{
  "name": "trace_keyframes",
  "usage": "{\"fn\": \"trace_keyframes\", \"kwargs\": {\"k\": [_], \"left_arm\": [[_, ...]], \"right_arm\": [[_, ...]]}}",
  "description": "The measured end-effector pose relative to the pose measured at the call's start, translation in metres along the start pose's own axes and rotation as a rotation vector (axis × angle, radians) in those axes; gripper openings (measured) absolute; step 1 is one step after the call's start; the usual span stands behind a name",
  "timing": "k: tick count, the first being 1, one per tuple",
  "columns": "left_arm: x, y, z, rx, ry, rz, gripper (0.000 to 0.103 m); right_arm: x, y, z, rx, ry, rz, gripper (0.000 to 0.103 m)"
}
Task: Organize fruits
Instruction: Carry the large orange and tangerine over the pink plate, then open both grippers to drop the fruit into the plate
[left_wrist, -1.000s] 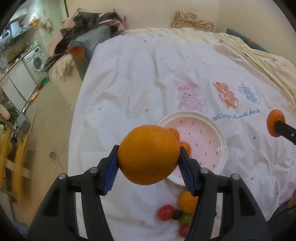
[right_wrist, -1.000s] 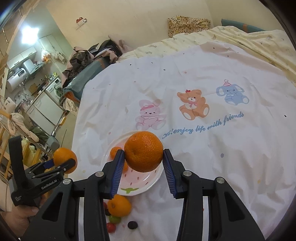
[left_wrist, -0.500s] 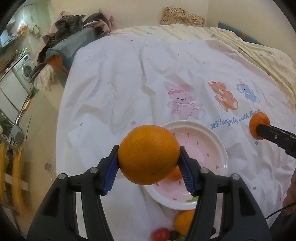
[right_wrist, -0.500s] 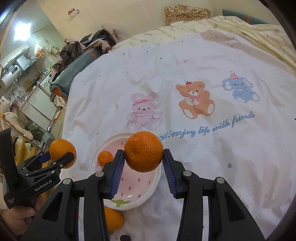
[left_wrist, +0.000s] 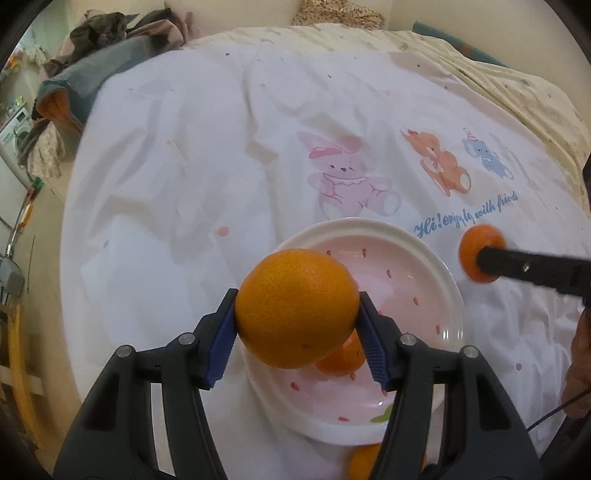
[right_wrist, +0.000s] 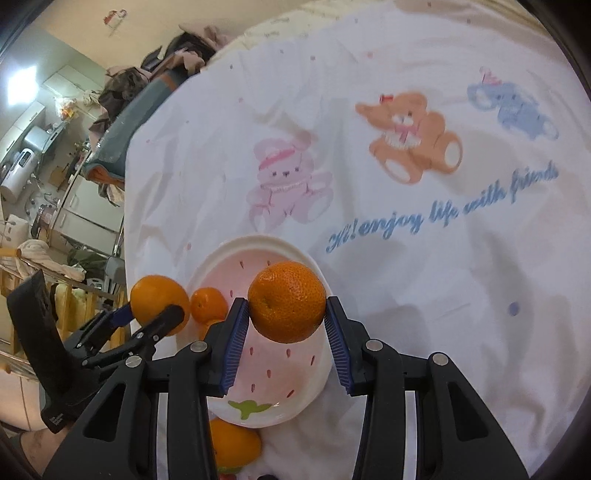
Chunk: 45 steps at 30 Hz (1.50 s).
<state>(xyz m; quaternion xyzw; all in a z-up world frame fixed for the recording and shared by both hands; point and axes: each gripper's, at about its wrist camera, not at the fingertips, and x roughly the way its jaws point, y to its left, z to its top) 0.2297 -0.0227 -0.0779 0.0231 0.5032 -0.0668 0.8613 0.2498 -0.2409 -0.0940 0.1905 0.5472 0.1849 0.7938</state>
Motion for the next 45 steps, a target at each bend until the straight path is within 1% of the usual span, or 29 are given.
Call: {"fn": "trace_keyframes", "kwargs": {"k": [4, 11, 20, 21, 22, 23, 24, 26, 27, 28, 29, 32, 38, 40, 42, 45], "left_arm": [[0.009, -0.004, 0.007, 0.007, 0.003, -0.027, 0.057], [0.014, -0.010, 0.014, 0.026, -0.004, -0.055, 0.059], [0.016, -0.010, 0.014, 0.035, 0.003, -0.040, 0.061], [0.016, -0.009, 0.015, 0.030, 0.003, -0.042, 0.070], [0.016, -0.008, 0.015, 0.023, -0.002, -0.038, 0.076], [0.015, -0.008, 0.014, 0.015, -0.011, -0.031, 0.085], [0.013, -0.007, 0.014, 0.006, -0.025, -0.022, 0.088], [0.013, -0.006, 0.014, 0.009, -0.022, -0.020, 0.088], [0.013, -0.005, 0.014, 0.008, -0.019, -0.017, 0.088], [0.013, -0.003, 0.014, 0.004, -0.020, -0.013, 0.088], [0.013, -0.002, 0.014, -0.002, -0.020, -0.012, 0.088], [0.012, 0.001, 0.014, -0.017, -0.019, -0.014, 0.088], [0.008, 0.001, 0.014, -0.017, -0.030, -0.025, 0.088], [0.003, -0.001, 0.014, -0.006, -0.048, -0.039, 0.088], [-0.002, -0.005, 0.014, 0.000, -0.066, -0.021, 0.088], [-0.011, -0.004, 0.012, -0.030, -0.081, -0.026, 0.088]], "right_arm": [[0.016, -0.006, -0.002, 0.024, 0.038, -0.002, 0.044], [0.030, -0.018, -0.008, 0.056, 0.084, -0.014, 0.044], [0.031, -0.020, -0.007, 0.077, 0.092, 0.003, 0.046], [0.031, -0.020, -0.007, 0.079, 0.091, 0.004, 0.047], [0.031, -0.020, -0.007, 0.083, 0.090, 0.005, 0.047], [0.030, -0.020, -0.006, 0.089, 0.085, 0.008, 0.047], [0.030, -0.021, -0.006, 0.094, 0.080, 0.011, 0.047], [0.025, -0.022, -0.005, 0.111, 0.056, 0.022, 0.050], [0.022, -0.024, -0.004, 0.119, 0.043, 0.026, 0.058], [0.017, -0.025, -0.002, 0.129, 0.024, 0.033, 0.064], [0.013, -0.026, -0.001, 0.136, 0.007, 0.038, 0.065], [0.007, -0.028, 0.002, 0.143, -0.015, 0.034, 0.066], [0.007, -0.023, 0.003, 0.119, -0.008, 0.016, 0.066], [0.006, -0.021, 0.004, 0.109, -0.011, 0.007, 0.066], [0.003, -0.015, 0.005, 0.095, -0.022, 0.006, 0.066], [-0.006, -0.005, 0.003, 0.050, -0.059, 0.001, 0.066]]}}
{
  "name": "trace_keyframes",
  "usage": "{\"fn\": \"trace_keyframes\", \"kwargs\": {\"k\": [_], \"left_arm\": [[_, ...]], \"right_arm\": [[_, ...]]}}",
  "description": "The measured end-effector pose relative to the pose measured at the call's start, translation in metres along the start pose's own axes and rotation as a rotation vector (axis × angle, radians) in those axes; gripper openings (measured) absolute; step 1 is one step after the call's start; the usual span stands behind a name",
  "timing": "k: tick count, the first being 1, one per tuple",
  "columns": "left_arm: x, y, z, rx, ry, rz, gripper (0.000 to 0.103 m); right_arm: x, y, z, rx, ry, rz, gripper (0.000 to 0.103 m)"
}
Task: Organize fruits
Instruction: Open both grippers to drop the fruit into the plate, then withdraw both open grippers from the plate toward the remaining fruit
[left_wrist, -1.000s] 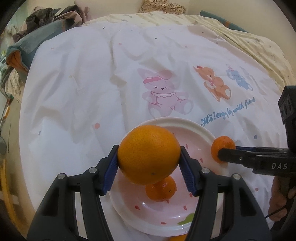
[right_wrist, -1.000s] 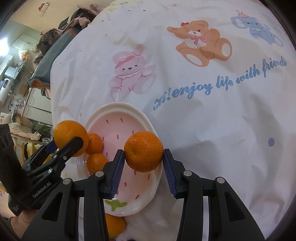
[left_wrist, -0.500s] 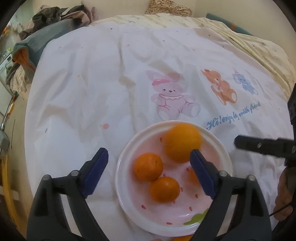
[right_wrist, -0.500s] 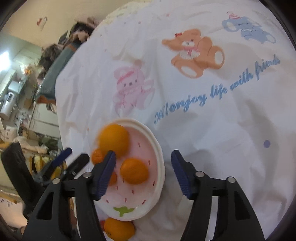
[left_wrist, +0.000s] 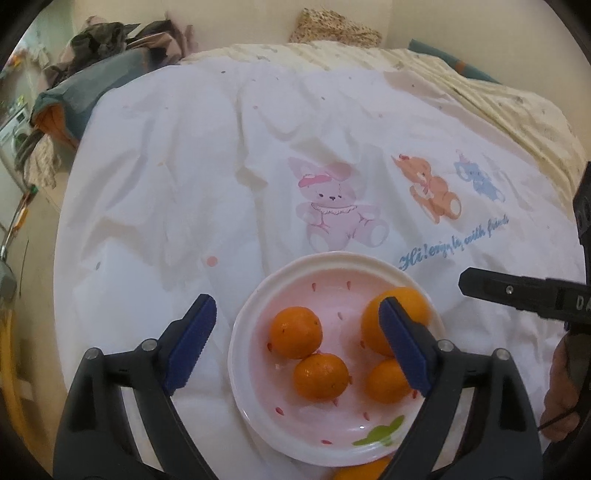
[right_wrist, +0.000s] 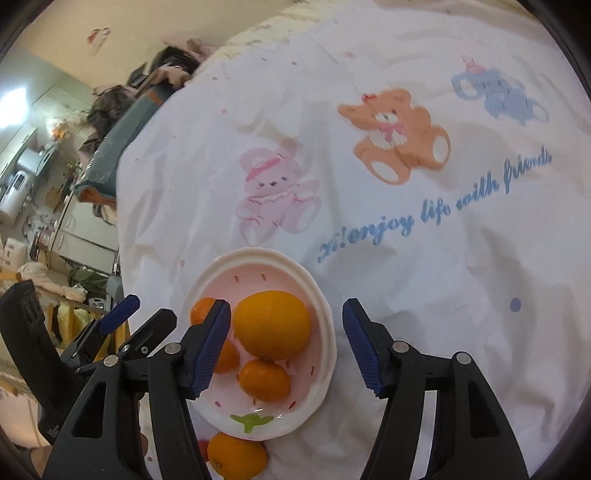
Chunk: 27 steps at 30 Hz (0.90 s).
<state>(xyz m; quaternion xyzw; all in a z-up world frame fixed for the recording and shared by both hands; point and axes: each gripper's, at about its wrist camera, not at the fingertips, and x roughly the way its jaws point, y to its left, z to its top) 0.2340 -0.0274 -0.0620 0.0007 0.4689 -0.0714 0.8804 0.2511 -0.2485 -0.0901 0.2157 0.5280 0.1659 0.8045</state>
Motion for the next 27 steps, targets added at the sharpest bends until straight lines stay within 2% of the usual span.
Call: {"fn": "trace_keyframes", "kwargs": {"k": [4, 10, 15, 27], "left_arm": [[-0.016, 0.006, -0.004, -0.043, -0.020, -0.003, 0.088], [-0.049, 0.019, -0.006, -0.110, -0.070, 0.039, 0.088], [-0.073, 0.024, -0.018, -0.129, -0.064, 0.060, 0.088], [-0.131, 0.017, -0.057, -0.098, -0.090, 0.058, 0.088]], "right_arm": [[-0.018, 0.009, -0.005, -0.041, -0.051, 0.014, 0.071], [-0.043, 0.014, -0.017, -0.035, -0.077, 0.007, 0.082], [-0.065, 0.024, -0.033, -0.072, -0.105, 0.007, 0.091], [-0.099, 0.029, -0.084, -0.095, -0.111, 0.002, 0.092]]}}
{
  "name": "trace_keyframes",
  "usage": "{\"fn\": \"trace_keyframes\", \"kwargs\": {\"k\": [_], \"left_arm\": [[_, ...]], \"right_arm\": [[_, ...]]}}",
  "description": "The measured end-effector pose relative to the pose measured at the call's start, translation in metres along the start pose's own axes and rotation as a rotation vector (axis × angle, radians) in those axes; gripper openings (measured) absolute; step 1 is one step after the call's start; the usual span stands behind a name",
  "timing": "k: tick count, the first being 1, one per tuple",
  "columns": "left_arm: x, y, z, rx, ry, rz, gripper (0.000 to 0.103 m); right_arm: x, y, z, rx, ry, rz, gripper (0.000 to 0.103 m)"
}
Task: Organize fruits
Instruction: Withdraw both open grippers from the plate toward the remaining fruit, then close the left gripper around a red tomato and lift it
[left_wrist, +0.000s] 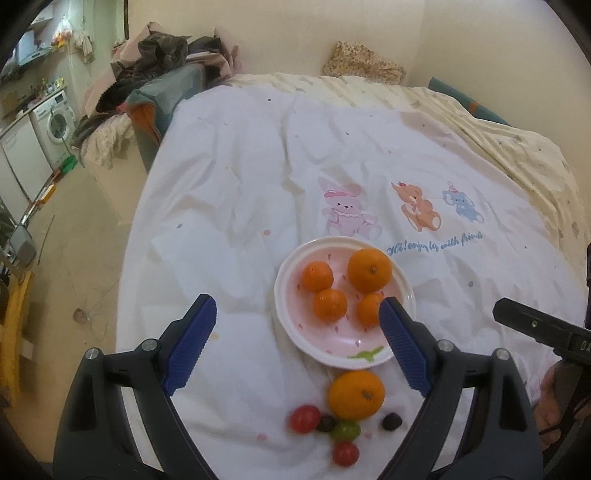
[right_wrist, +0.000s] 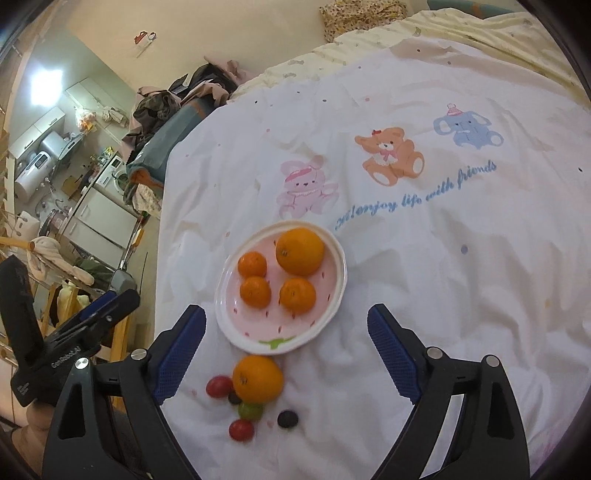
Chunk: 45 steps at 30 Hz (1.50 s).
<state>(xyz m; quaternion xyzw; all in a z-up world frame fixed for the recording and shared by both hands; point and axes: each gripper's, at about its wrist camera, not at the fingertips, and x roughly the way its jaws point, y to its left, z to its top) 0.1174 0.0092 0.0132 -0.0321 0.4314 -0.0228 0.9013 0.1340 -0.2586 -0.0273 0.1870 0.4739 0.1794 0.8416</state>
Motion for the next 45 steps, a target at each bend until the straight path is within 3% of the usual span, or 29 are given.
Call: {"fn": "trace_keyframes", "kwargs": {"k": [9, 17, 20, 25, 27, 28, 32, 34, 36, 40, 42, 45], "left_arm": [[-0.013, 0.003, -0.038, -0.023, 0.061, -0.007, 0.088], [0.010, 0.013, -0.060, -0.048, 0.134, -0.016, 0.088], [0.018, 0.009, -0.070, -0.020, 0.187, -0.028, 0.088], [0.039, -0.017, -0.101, 0.095, 0.359, -0.052, 0.087], [0.045, -0.027, -0.115, 0.113, 0.430, -0.086, 0.067], [0.047, -0.033, -0.119, 0.128, 0.455, -0.108, 0.063], [0.050, -0.056, -0.134, 0.208, 0.482, -0.135, 0.062], [0.055, -0.062, -0.138, 0.229, 0.484, -0.123, 0.055], [0.063, -0.064, -0.143, 0.243, 0.508, -0.110, 0.040], [0.073, -0.064, -0.148, 0.235, 0.552, -0.117, 0.039], [0.074, -0.063, -0.147, 0.233, 0.548, -0.115, 0.026], [0.070, -0.062, -0.145, 0.227, 0.534, -0.122, 0.025]], "right_arm": [[-0.012, -0.003, -0.027, 0.031, 0.026, -0.011, 0.092], [-0.006, -0.010, -0.042, 0.093, 0.061, -0.004, 0.092], [-0.002, -0.010, -0.040, 0.094, 0.059, -0.025, 0.092], [0.006, -0.016, -0.041, 0.126, 0.078, -0.047, 0.092], [0.007, -0.018, -0.041, 0.128, 0.082, -0.054, 0.092], [0.007, -0.018, -0.041, 0.126, 0.082, -0.057, 0.092], [0.004, -0.018, -0.039, 0.124, 0.066, -0.062, 0.092], [0.004, -0.019, -0.038, 0.130, 0.065, -0.056, 0.092], [0.005, -0.020, -0.038, 0.132, 0.066, -0.054, 0.092], [0.005, -0.020, -0.038, 0.130, 0.068, -0.053, 0.092], [0.006, -0.019, -0.038, 0.128, 0.067, -0.055, 0.092], [0.007, -0.019, -0.038, 0.127, 0.070, -0.056, 0.092]]}}
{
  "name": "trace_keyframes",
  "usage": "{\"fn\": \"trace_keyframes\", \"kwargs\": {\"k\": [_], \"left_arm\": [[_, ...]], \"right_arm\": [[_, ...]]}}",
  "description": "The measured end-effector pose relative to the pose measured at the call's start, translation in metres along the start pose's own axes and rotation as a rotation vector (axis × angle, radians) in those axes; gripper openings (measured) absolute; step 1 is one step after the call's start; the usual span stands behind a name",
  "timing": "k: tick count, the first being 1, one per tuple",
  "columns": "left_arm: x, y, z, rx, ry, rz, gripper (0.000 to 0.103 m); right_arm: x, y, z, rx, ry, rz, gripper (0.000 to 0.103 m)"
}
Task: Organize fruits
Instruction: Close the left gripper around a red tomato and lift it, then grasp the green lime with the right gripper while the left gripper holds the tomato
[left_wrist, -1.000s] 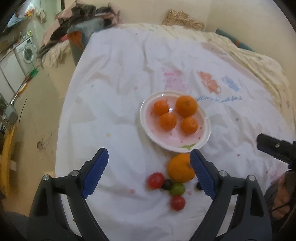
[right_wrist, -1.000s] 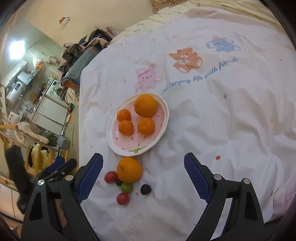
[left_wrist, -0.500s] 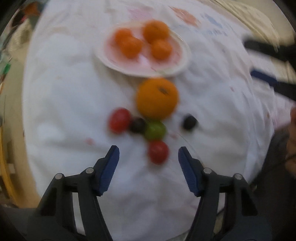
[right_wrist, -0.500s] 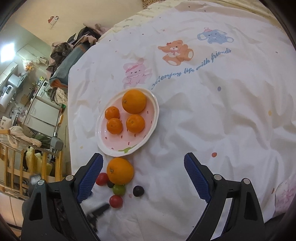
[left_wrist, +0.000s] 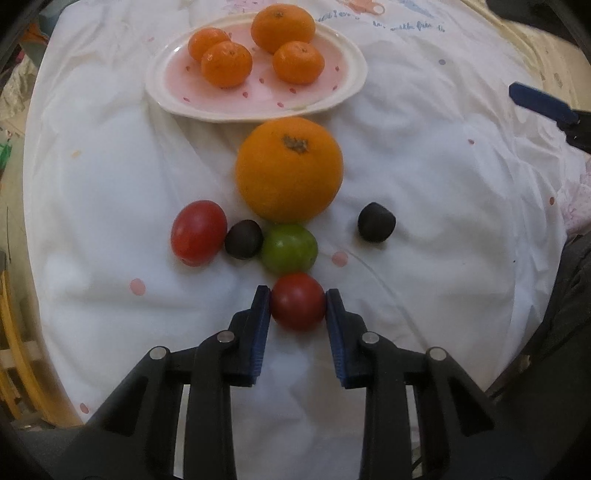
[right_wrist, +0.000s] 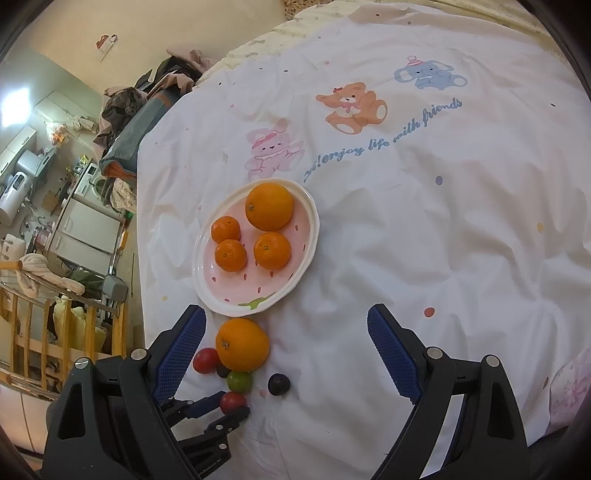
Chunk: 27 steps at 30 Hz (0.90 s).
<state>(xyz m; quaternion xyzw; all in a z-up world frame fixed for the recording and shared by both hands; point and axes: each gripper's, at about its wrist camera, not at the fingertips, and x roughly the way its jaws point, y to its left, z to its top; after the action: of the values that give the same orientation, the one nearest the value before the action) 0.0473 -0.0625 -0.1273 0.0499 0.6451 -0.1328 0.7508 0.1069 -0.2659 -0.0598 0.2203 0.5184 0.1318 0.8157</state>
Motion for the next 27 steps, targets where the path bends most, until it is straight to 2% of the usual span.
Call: {"fn": "trace_keyframes", "kwargs": {"k": [5, 7, 9, 12, 14, 19, 23, 27], "left_arm": [[-0.032, 0.012, -0.001, -0.040, -0.086, -0.020, 0.025], [-0.052, 0.027, 0.001, -0.099, -0.141, -0.029, 0.025], [-0.072, 0.045, 0.008, -0.163, -0.213, -0.006, 0.025], [-0.088, 0.070, 0.010, -0.251, -0.273, 0.039, 0.025], [-0.093, 0.081, 0.011, -0.296, -0.284, 0.050, 0.025], [-0.096, 0.095, 0.008, -0.363, -0.286, 0.054, 0.025], [-0.104, 0.105, 0.010, -0.414, -0.310, 0.058, 0.025], [-0.113, 0.111, 0.008, -0.433, -0.329, 0.061, 0.025]], "right_arm": [[0.002, -0.001, 0.000, 0.004, 0.009, -0.009, 0.092], [0.004, -0.002, -0.001, 0.005, 0.017, -0.010, 0.092], [0.007, -0.001, -0.003, -0.001, 0.036, -0.004, 0.092], [0.016, 0.006, -0.010, -0.029, 0.085, 0.014, 0.091], [0.024, 0.013, -0.019, -0.054, 0.121, 0.021, 0.085], [0.049, 0.035, -0.048, -0.111, 0.246, 0.043, 0.062], [0.071, 0.054, -0.073, -0.131, 0.318, 0.060, 0.053], [0.092, 0.064, -0.086, -0.154, 0.341, 0.026, 0.048]]}}
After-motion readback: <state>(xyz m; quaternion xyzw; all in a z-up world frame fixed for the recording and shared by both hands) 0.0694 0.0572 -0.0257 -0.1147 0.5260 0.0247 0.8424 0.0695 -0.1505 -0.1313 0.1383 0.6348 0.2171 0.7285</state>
